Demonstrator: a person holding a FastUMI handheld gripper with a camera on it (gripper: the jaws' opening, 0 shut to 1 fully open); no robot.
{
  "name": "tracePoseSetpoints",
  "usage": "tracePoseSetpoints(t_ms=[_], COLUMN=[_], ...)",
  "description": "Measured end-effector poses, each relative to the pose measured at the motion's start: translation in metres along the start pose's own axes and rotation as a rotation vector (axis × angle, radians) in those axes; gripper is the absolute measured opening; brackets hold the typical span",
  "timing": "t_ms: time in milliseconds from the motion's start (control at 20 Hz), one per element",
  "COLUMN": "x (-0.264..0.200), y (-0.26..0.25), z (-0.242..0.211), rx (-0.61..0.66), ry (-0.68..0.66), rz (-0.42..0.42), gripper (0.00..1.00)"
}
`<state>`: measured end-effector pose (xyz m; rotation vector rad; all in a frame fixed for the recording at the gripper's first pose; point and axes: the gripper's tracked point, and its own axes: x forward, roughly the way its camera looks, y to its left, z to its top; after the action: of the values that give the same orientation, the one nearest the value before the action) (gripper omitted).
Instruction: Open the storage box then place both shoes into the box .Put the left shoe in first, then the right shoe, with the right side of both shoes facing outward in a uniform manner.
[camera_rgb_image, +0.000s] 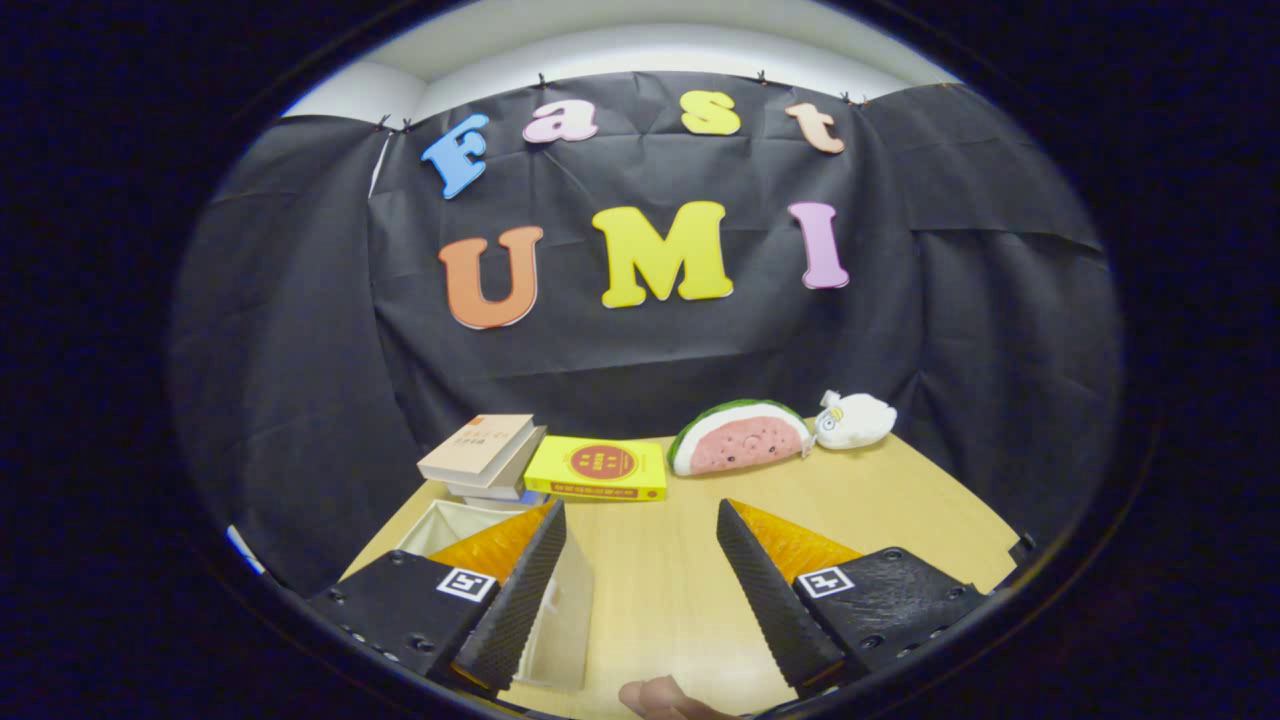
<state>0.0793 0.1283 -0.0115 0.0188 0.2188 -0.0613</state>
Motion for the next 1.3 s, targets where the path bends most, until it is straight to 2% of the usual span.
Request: tracePoseSetpoints(t_ms=[100, 300, 400, 500, 550, 1050, 1300], x=[0.0, -0.01, -0.025, -0.039, -0.046, -0.081, -0.083], y=[-0.014, -0.035, -0.05, -0.054, -0.055, -0.096, -0.09], z=[0.008, 0.018, 0.029, 0.034, 0.036, 0.051, 0.034], rx=[-0.025, -0.041, -0.075, -0.063, -0.05, -0.097, -0.069], ry=[-0.065, -0.142, -0.197, -0.223, -0.229, -0.276, -0.218], rz=[-0.025, -0.011, -0.032, -0.009, 0.01, -0.028, 0.005], gripper=[0.94, 0.95, 0.98, 0.98, 0.98, 0.97, 0.97])
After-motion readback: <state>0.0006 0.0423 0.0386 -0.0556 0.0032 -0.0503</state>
